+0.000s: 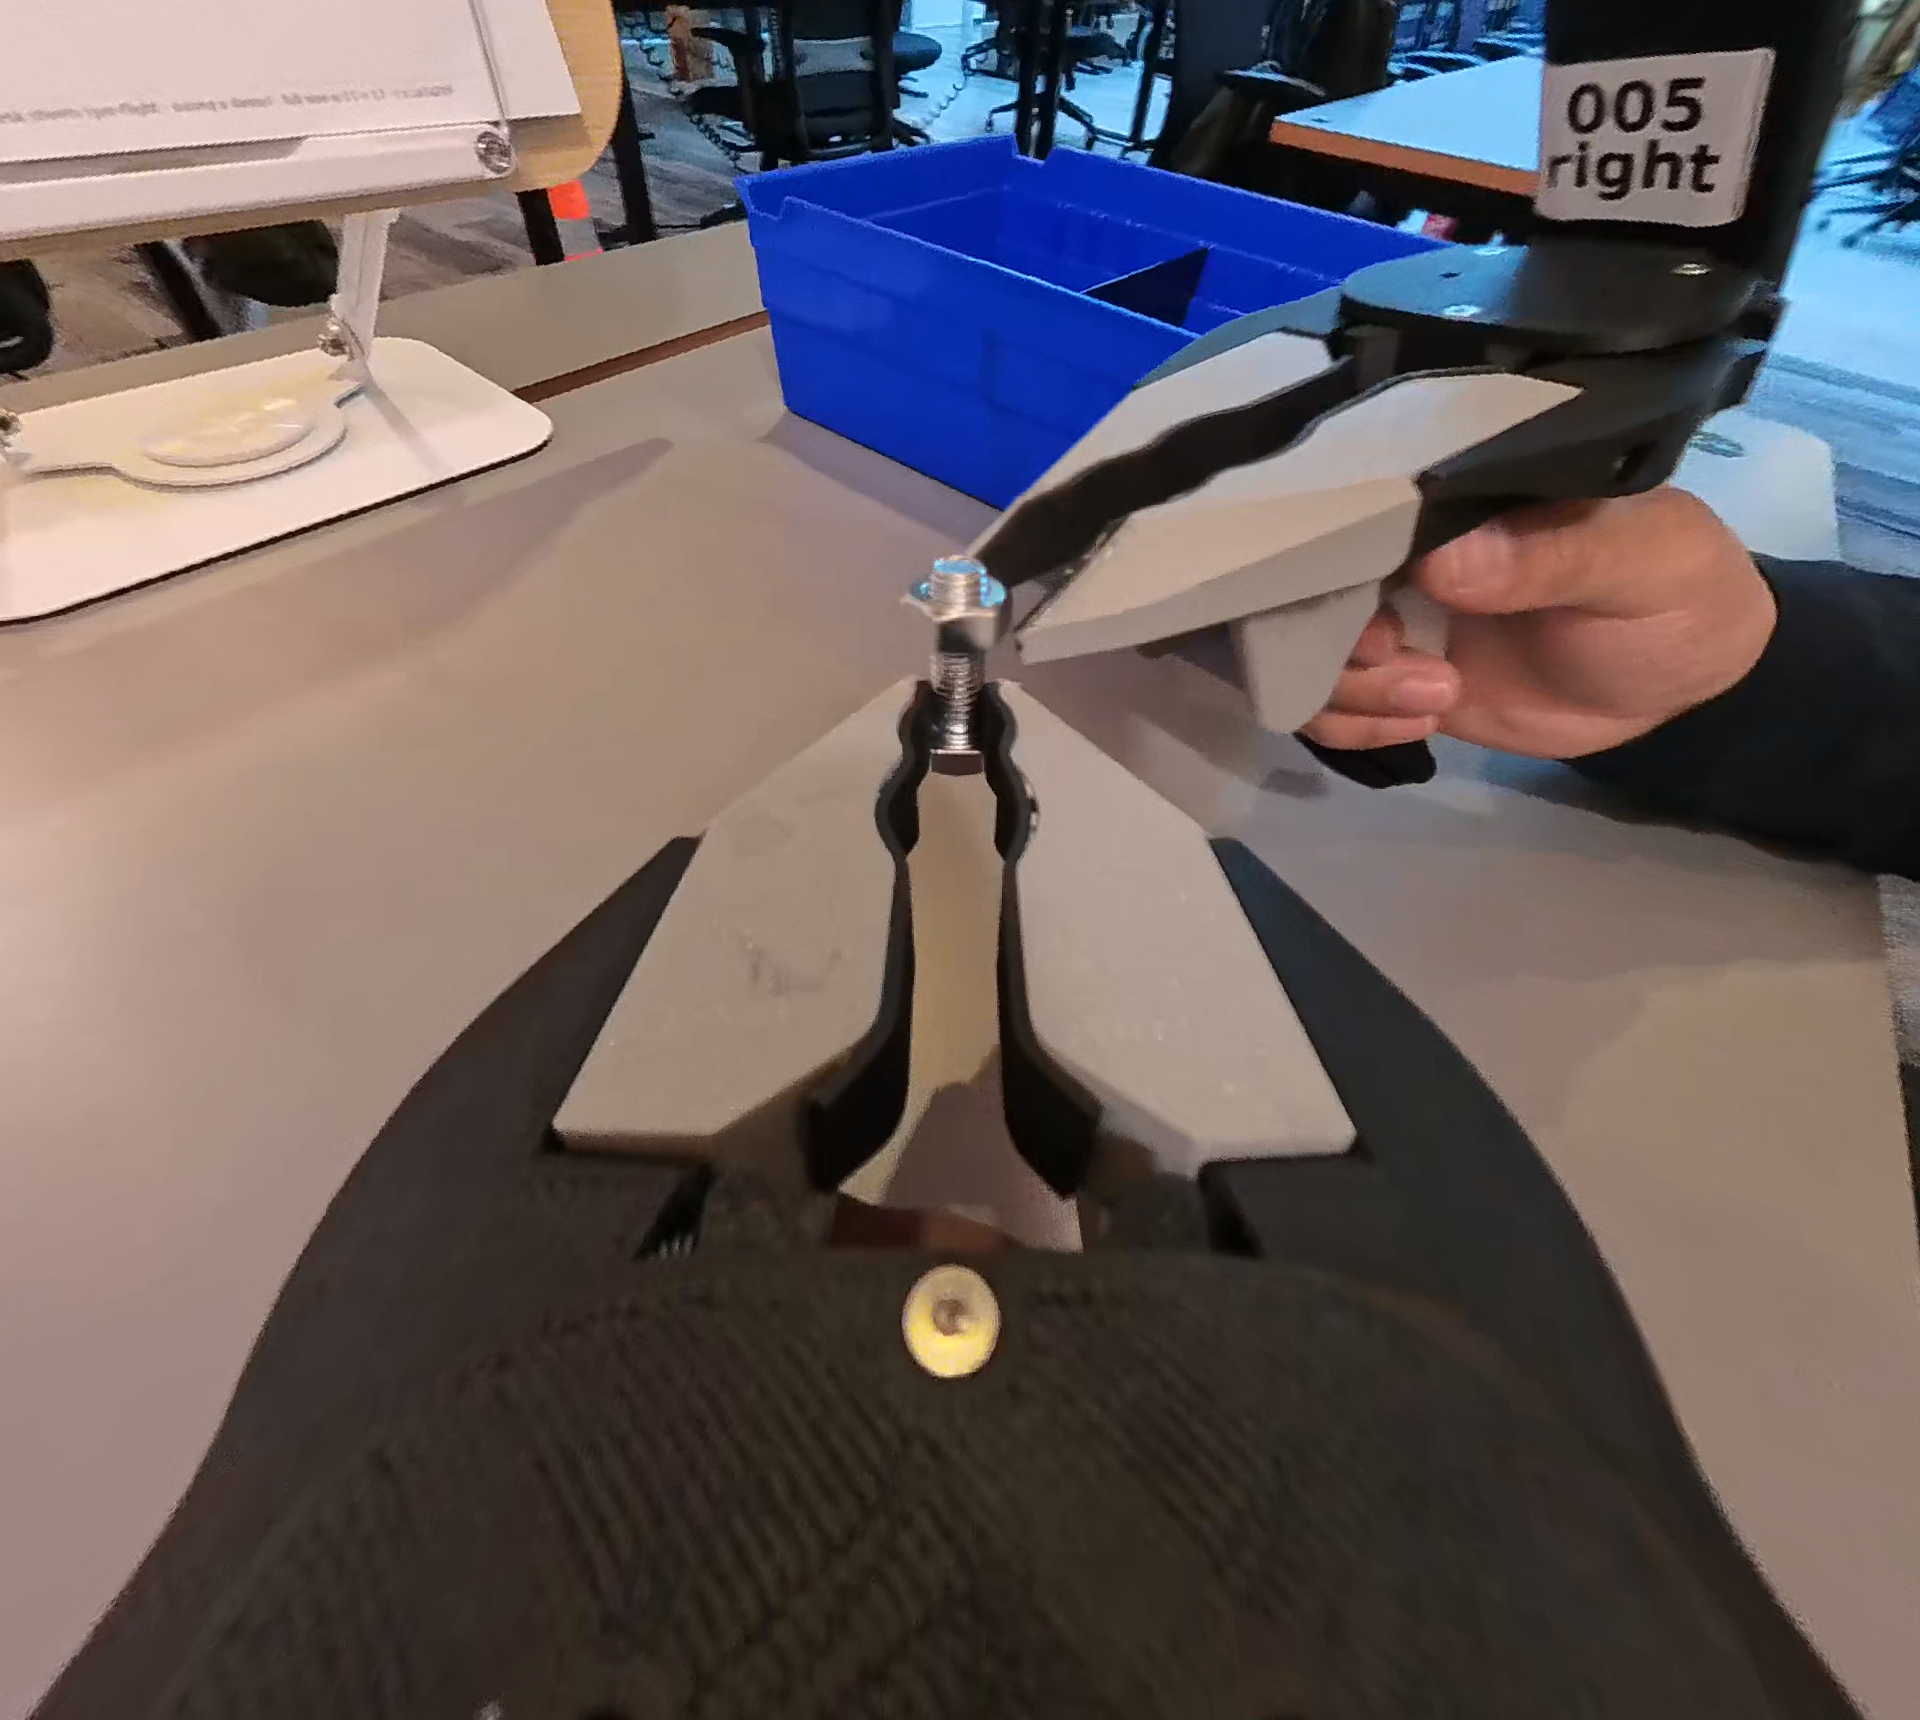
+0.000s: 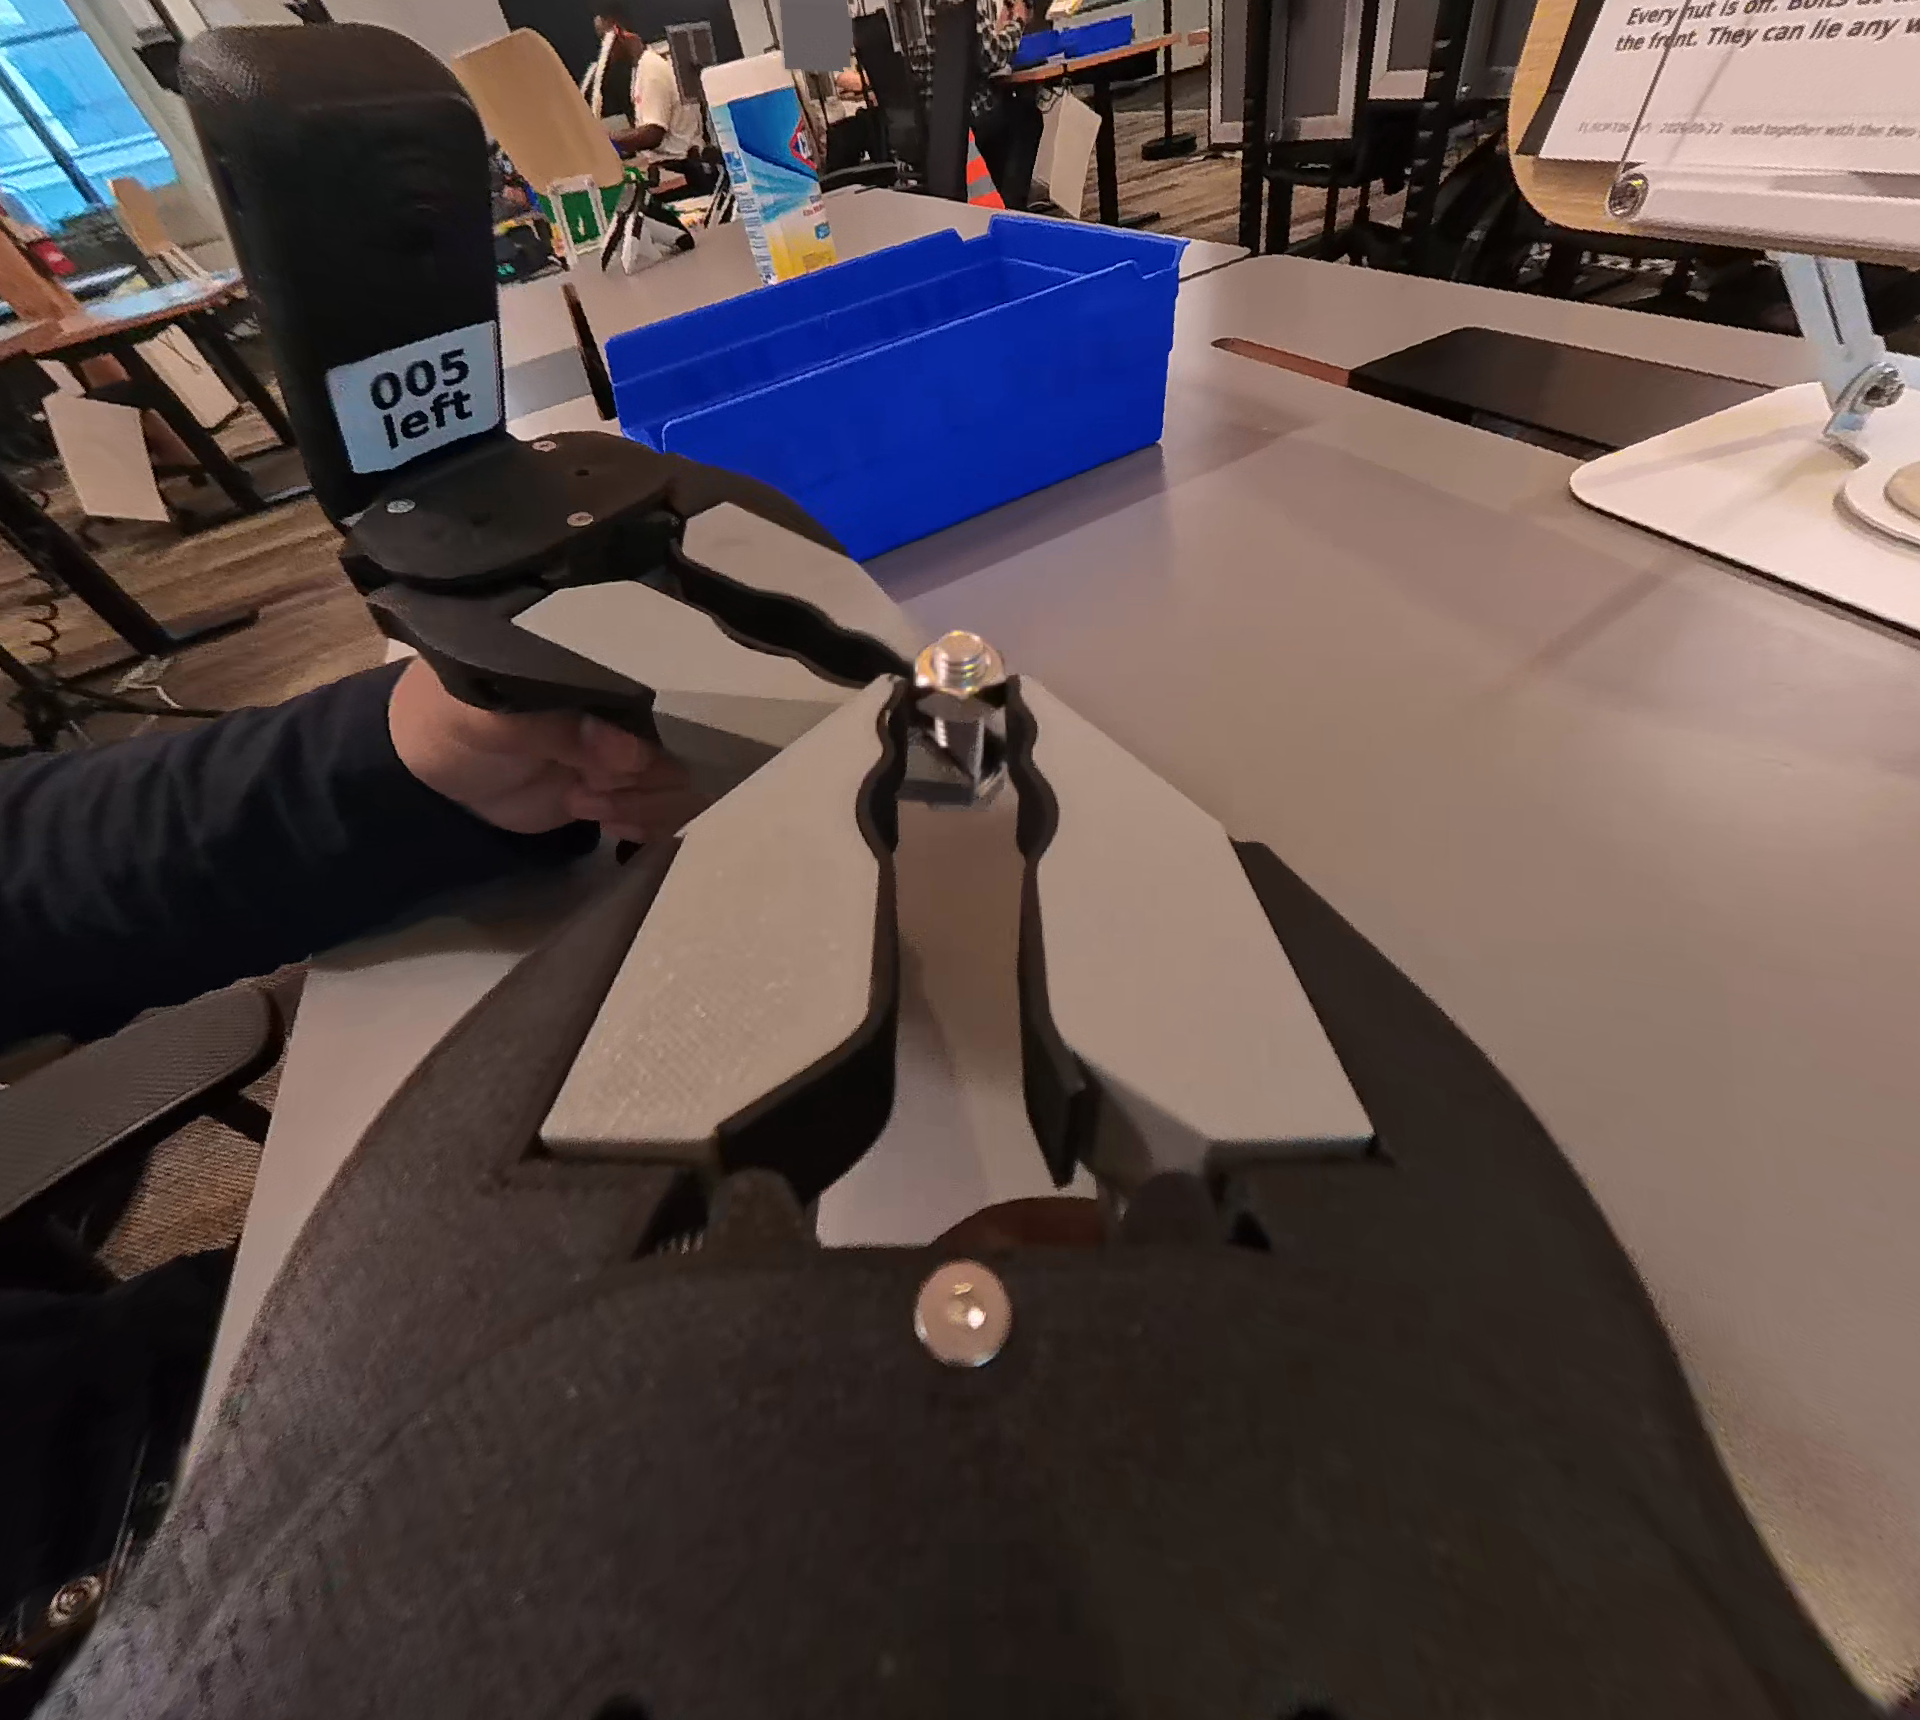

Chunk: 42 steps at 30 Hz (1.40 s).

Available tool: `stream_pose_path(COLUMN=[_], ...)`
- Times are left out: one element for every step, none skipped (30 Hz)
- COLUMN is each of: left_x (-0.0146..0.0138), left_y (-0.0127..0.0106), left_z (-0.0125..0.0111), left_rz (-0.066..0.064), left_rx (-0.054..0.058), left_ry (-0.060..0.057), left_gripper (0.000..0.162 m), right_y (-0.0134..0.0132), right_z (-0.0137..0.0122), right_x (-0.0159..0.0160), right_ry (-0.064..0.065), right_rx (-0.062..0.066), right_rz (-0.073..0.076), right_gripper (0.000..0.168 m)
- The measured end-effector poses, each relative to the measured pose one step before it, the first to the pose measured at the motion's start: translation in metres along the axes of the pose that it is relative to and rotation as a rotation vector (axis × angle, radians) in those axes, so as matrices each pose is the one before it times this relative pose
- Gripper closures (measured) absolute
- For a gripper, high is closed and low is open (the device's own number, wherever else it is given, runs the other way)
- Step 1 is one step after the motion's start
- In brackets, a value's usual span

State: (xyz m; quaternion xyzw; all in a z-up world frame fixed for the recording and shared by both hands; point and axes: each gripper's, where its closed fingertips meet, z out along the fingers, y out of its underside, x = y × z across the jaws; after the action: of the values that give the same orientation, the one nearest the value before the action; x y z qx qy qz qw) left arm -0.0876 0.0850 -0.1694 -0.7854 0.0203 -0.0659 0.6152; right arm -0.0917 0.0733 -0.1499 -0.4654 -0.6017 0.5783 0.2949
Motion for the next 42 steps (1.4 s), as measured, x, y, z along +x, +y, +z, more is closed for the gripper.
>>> stream_pose_path(left_x=[0.00387, 0.00350, 0.00290, 0.00189, 0.00054, -0.00012, -0.00078, -0.00285, -0.00560, -0.00626, -0.00535, -0.00377, -0.00220, -0.00143, 0.00079, 0.00350, 0.00497, 0.00650, 0.00771, 0.00503, 0.00171, -0.00066, -0.00168, -0.00317, -0.00328, -0.00247, -0.00222, -0.00192, -0.00040, 0.00106, 0.00264, 0.00492, 0.00715, 0.00708, 0.00440, 0.00071, -0.00148, -0.00246, -0.00317, -0.00424, -0.00472, -0.00444], left_y=[-0.00037, -0.00042, 0.00017, 0.00064, 0.00055, 0.00036, -0.00032, -0.00056, -0.00134, -0.00173, -0.00142, -0.00111, -0.00024, -0.00024, 0.00018, 0.00120, 0.00173, 0.00214, 0.00136, 0.00049, 0.00039, 0.00070, 0.00060, -0.00034, -0.00111, -0.00143, -0.00155, -0.00135, -0.00046, 0.00030, 0.00065, 0.00137, 0.00114, 0.00032, 0.00071, 0.00130, 0.00072, 0.00028, -0.00091, -0.00187, -0.00218, -0.00194], left_z=[0.00007, 0.00036, 0.00059, 0.00066, 0.00055, 0.00028, -0.00009, -0.00055, -0.00120, -0.00177, -0.00188, -0.00165, -0.00097, -0.00045, 0.00015, 0.00088, 0.00158, 0.00197, 0.00180, 0.00146, 0.00092, 0.00038, -0.00015, -0.00072, -0.00112, -0.00122, -0.00123, -0.00101, -0.00053, 0.00017, 0.00058, 0.00116, 0.00137, 0.00149, 0.00152, 0.00116, 0.00045, -0.00040, -0.00129, -0.00189, -0.00214, -0.00207], left_rz=[-0.0021, 0.0004, 0.0105, 0.0174, 0.0165, 0.0077, -0.0036, -0.0104, -0.0132, -0.0173, -0.0221, -0.0249, -0.0200, -0.0066, 0.0068, 0.0116, 0.0133, 0.0133, 0.0141, 0.0108, 0.0073, 0.0043, 0.0015, -0.0029, -0.0089, -0.0133, -0.0139, -0.0093, -0.0040, -0.0014, 0.0030, 0.0087, 0.0148, 0.0216, 0.0266, 0.0219, 0.0119, 0.0007, -0.0094, -0.0160, -0.0179, -0.0164], left_rx=[0.0023, 0.0019, -0.0023, -0.0053, -0.0034, -0.0013, 0.0018, 0.0033, 0.0095, 0.0112, 0.0086, 0.0062, 0.0007, 0.0011, -0.0015, -0.0067, -0.0090, -0.0112, -0.0068, 0.0000, 0.0007, -0.0037, -0.0040, 0.0024, 0.0065, 0.0077, 0.0085, 0.0077, 0.0021, -0.0019, -0.0033, -0.0072, -0.0061, -0.0014, -0.0035, -0.0073, -0.0062, -0.0026, 0.0052, 0.0118, 0.0123, 0.0104], left_ry=[0.0230, 0.0160, 0.0087, -0.0004, -0.0072, -0.0067, -0.0033, -0.0105, -0.0232, -0.0224, -0.0122, -0.0020, 0.0023, -0.0031, 0.0027, 0.0125, 0.0176, 0.0250, 0.0353, 0.0195, 0.0034, -0.0052, -0.0082, -0.0144, -0.0125, -0.0047, -0.0040, -0.0057, 0.0015, 0.0073, 0.0120, 0.0223, 0.0321, 0.0260, 0.0075, -0.0110, -0.0163, -0.0117, -0.0102, -0.0131, -0.0140, -0.0116], left_gripper=[0.156, 0.155, 0.155, 0.155, 0.155, 0.155, 0.155, 0.155, 0.155, 0.155, 0.155, 0.155, 0.155, 0.155, 0.156, 0.156, 0.156, 0.155, 0.156, 0.155, 0.155, 0.155, 0.155, 0.155, 0.155, 0.155, 0.155, 0.155, 0.155, 0.155, 0.155, 0.155, 0.155, 0.155, 0.155, 0.155, 0.155, 0.155, 0.155, 0.155, 0.155, 0.155], right_y=[-0.00054, -0.00019, 0.00039, 0.00075, 0.00073, 0.00003, -0.00136, -0.00261, -0.00254, -0.00192, -0.00097, -0.00044, 0.00023, 0.00075, 0.00133, 0.00164, 0.00133, 0.00110, 0.00073, 0.00033, 0.00040, 0.00024, -0.00078, -0.00184, -0.00252, -0.00224, -0.00173, -0.00058, 0.00013, 0.00060, 0.00084, 0.00111, 0.00113, 0.00114, 0.00113, 0.00107, 0.00007, -0.00155, -0.00225, -0.00237, -0.00212, -0.00157], right_z=[0.00039, 0.00057, 0.00058, 0.00063, 0.00031, -0.00037, -0.00104, -0.00175, -0.00191, -0.00157, -0.00101, -0.00040, 0.00035, 0.00094, 0.00134, 0.00158, 0.00174, 0.00159, 0.00128, 0.00092, 0.00039, -0.00032, -0.00095, -0.00160, -0.00185, -0.00177, -0.00133, -0.00084, -0.00022, 0.00056, 0.00100, 0.00137, 0.00147, 0.00146, 0.00113, 0.00042, -0.00026, -0.00119, -0.00174, -0.00188, -0.00183, -0.00178], right_x=[-0.00086, -0.00137, -0.00144, -0.00031, 0.00036, 0.00068, 0.00114, 0.00190, 0.00212, 0.00166, 0.00069, 0.00018, -0.00050, -0.00134, -0.00195, -0.00241, -0.00230, -0.00114, -0.00128, -0.00088, 0.00034, 0.00075, 0.00156, 0.00225, 0.00184, 0.00130, 0.00041, 0.00000, -0.00035, -0.00124, -0.00175, -0.00184, -0.00267, -0.00333, -0.00238, -0.00027, 0.00119, 0.00191, 0.00179, 0.00185, 0.00173, 0.00163], right_ry=[-0.0071, -0.0090, -0.0074, 0.0008, 0.0057, 0.0058, 0.0083, 0.0126, 0.0123, 0.0080, 0.0033, 0.0008, -0.0018, -0.0054, -0.0077, -0.0083, -0.0057, 0.0015, 0.0004, 0.0022, 0.0070, 0.0080, 0.0111, 0.0129, 0.0081, 0.0012, -0.0046, -0.0072, -0.0075, -0.0102, -0.0103, -0.0068, -0.0093, -0.0117, -0.0054, 0.0070, 0.0142, 0.0144, 0.0094, 0.0035, 0.0007, -0.0014], right_rx=[0.0044, 0.0036, 0.0000, -0.0039, -0.0053, -0.0042, 0.0032, 0.0108, 0.0106, 0.0060, 0.0024, 0.0008, -0.0002, -0.0022, -0.0043, -0.0049, -0.0032, -0.0022, -0.0005, -0.0004, -0.0040, -0.0046, 0.0005, 0.0075, 0.0110, 0.0105, 0.0073, 0.0025, -0.0003, -0.0012, -0.0020, -0.0028, -0.0038, -0.0048, -0.0084, -0.0108, -0.0046, 0.0051, 0.0098, 0.0103, 0.0093, 0.0076], right_rz=[0.0068, 0.0043, 0.0010, -0.0032, -0.0081, -0.0106, -0.0095, -0.0060, -0.0036, -0.0044, -0.0049, -0.0026, -0.0003, 0.0000, -0.0015, -0.0033, -0.0042, -0.0063, -0.0080, -0.0082, -0.0102, -0.0120, -0.0094, -0.0036, 0.0023, 0.0065, 0.0081, 0.0090, 0.0091, 0.0077, 0.0059, 0.0015, -0.0048, -0.0091, -0.0124, -0.0168, -0.0180, -0.0116, -0.0015, 0.0069, 0.0115, 0.0126], right_gripper=[0.152, 0.152, 0.152, 0.152, 0.152, 0.153, 0.153, 0.151, 0.149, 0.149, 0.149, 0.149, 0.149, 0.149, 0.149, 0.149, 0.147, 0.145, 0.146, 0.144, 0.144, 0.144, 0.143, 0.142, 0.142, 0.143, 0.144, 0.145, 0.148, 0.151, 0.151, 0.151, 0.151, 0.151, 0.146, 0.144, 0.144, 0.143, 0.143, 0.143, 0.144, 0.145])
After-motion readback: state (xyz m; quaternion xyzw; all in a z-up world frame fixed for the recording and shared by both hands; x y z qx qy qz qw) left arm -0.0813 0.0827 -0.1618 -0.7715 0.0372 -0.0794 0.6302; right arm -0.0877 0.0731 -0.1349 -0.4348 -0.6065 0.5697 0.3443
